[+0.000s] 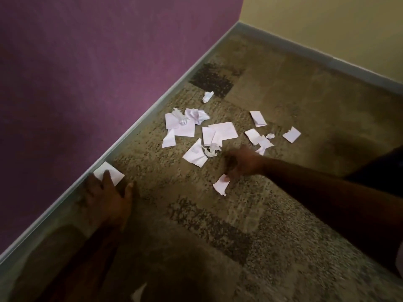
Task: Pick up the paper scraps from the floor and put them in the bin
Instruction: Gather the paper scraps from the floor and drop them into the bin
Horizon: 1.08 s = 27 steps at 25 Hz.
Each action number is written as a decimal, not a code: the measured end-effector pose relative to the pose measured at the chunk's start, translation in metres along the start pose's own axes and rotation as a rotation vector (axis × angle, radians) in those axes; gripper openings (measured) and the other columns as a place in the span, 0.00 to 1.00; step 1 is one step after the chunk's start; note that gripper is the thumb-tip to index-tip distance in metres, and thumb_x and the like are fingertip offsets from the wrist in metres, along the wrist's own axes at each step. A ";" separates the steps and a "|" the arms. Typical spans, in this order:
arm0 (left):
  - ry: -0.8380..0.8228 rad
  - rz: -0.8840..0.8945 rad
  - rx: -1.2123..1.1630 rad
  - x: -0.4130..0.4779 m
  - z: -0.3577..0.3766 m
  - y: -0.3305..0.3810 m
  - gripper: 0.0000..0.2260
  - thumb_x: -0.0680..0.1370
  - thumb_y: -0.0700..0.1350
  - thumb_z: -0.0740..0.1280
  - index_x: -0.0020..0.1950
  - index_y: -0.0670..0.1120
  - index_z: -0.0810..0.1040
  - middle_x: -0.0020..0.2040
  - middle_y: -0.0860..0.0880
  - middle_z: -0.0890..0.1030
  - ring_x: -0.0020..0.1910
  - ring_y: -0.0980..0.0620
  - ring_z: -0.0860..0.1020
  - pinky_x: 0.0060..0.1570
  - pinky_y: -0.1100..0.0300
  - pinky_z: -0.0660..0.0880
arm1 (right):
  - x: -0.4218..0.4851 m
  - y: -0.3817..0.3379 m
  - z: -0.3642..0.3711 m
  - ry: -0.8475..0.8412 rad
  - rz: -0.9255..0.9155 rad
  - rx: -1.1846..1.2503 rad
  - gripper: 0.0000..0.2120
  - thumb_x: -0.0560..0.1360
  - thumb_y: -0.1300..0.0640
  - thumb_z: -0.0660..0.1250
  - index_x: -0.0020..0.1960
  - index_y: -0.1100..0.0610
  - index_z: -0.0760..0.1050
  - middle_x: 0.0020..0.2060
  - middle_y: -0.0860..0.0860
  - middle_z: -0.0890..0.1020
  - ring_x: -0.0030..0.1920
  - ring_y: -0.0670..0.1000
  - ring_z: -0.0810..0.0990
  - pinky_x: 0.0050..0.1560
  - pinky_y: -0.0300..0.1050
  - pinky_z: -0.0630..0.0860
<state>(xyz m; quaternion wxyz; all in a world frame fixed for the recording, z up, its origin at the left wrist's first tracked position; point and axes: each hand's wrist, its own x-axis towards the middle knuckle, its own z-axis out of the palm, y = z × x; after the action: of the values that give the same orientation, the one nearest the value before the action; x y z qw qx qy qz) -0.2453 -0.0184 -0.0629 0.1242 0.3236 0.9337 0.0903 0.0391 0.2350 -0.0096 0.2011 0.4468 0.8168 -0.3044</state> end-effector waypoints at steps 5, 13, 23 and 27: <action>-0.050 -0.005 -0.076 0.013 0.000 -0.021 0.42 0.74 0.70 0.59 0.78 0.48 0.49 0.75 0.37 0.61 0.72 0.34 0.63 0.69 0.37 0.64 | 0.001 -0.038 0.054 -0.022 -0.337 -0.273 0.44 0.62 0.44 0.79 0.72 0.49 0.63 0.66 0.55 0.68 0.63 0.56 0.71 0.60 0.54 0.75; 0.143 -0.052 -0.320 0.054 0.008 0.001 0.18 0.76 0.51 0.69 0.61 0.42 0.78 0.61 0.38 0.78 0.60 0.38 0.75 0.62 0.43 0.71 | 0.007 -0.022 0.060 -0.086 -0.365 0.006 0.17 0.68 0.70 0.71 0.55 0.59 0.74 0.47 0.51 0.80 0.45 0.47 0.78 0.44 0.42 0.71; -0.249 0.483 -0.086 0.043 0.037 0.162 0.45 0.63 0.75 0.65 0.76 0.57 0.62 0.77 0.52 0.63 0.74 0.45 0.64 0.72 0.44 0.62 | 0.061 0.004 -0.034 0.261 -0.030 -0.138 0.48 0.71 0.68 0.71 0.80 0.45 0.49 0.69 0.67 0.64 0.61 0.65 0.77 0.56 0.51 0.78; -0.194 0.507 0.117 0.030 0.055 0.187 0.46 0.67 0.73 0.64 0.77 0.47 0.60 0.79 0.48 0.57 0.76 0.42 0.59 0.73 0.43 0.57 | 0.078 0.001 -0.045 0.205 0.039 -0.107 0.53 0.68 0.57 0.78 0.80 0.42 0.46 0.75 0.66 0.56 0.69 0.68 0.70 0.62 0.54 0.75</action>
<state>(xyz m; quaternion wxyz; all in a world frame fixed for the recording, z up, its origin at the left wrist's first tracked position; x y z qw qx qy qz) -0.1438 0.1500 -0.0737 0.1676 0.5607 0.8102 0.0332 -0.0031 0.3132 -0.0243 0.1461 0.4799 0.8394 -0.2091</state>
